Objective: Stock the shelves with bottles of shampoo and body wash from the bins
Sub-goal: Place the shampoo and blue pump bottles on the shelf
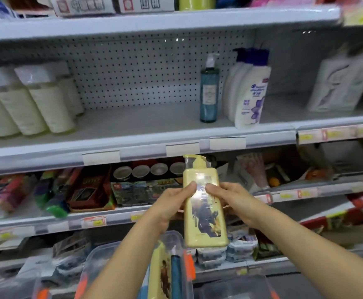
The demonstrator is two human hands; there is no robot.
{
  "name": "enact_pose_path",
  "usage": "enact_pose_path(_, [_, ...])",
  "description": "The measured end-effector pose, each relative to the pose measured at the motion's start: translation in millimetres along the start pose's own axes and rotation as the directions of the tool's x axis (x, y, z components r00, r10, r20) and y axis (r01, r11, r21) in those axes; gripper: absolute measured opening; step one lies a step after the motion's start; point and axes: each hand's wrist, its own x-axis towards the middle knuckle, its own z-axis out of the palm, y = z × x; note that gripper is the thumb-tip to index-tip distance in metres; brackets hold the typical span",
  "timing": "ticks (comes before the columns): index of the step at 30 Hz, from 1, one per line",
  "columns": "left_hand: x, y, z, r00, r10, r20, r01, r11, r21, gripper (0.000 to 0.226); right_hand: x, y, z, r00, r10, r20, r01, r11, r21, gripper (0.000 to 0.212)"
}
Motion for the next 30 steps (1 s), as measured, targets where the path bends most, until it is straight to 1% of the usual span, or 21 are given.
enact_pose_path(4, [15,28,36,0.997,0.053,0.062,-0.055,0.998,0.035,0.054,-6,-10,-44,0.997,-0.04,-0.07,0.041,0.999,0.004,0.041])
enact_pose_path(6, [24,42,56,0.994,0.086,0.07,-0.088,0.996,0.031,0.053,-6,-16,-68,0.993,-0.053,-0.11,0.057,0.998,0.03,0.041])
enact_pose_path(9, [36,66,88,0.99,0.133,0.056,-0.134,0.99,0.03,0.046,-4,-24,-105,0.982,-0.101,-0.157,0.116,0.989,0.087,0.042])
enact_pose_path(12, [47,93,119,0.982,0.188,0.032,-0.188,0.982,0.014,0.041,-2,-33,-144,0.971,-0.135,-0.195,0.159,0.981,0.111,0.034])
enact_pose_path(14, [54,112,140,0.975,0.216,0.044,-0.216,0.976,0.008,0.035,2,-41,-171,0.967,-0.152,-0.206,0.184,0.972,0.146,0.035])
enact_pose_path(15, [58,121,150,0.972,0.227,0.058,-0.228,0.974,0.012,0.037,5,-46,-184,0.964,-0.164,-0.209,0.198,0.968,0.153,0.039])
enact_pose_path(18, [79,142,176,0.965,0.255,0.067,-0.258,0.965,0.054,0.057,17,-57,-221,0.957,-0.204,-0.208,0.234,0.964,0.129,0.047])
enact_pose_path(20, [94,154,192,0.959,0.279,0.042,-0.281,0.958,0.052,0.061,24,-66,-242,0.946,-0.233,-0.226,0.265,0.956,0.124,0.04])
enact_pose_path(22, [106,168,207,0.951,0.31,0.004,-0.31,0.95,0.034,0.057,31,-76,-261,0.925,-0.288,-0.249,0.319,0.943,0.097,0.029])
enact_pose_path(24, [116,182,220,0.931,0.365,-0.032,-0.364,0.931,0.036,0.051,40,-88,-279,0.911,-0.333,-0.244,0.356,0.932,0.06,0.023])
enact_pose_path(26, [127,196,231,0.907,0.414,-0.073,-0.411,0.91,0.05,0.05,50,-100,-295,0.901,-0.373,-0.22,0.39,0.92,0.038,0.023])
enact_pose_path(30, [151,218,251,0.868,0.464,-0.174,-0.462,0.885,0.058,0.054,71,-123,-321,0.873,-0.445,-0.196,0.458,0.889,0.023,0.021])
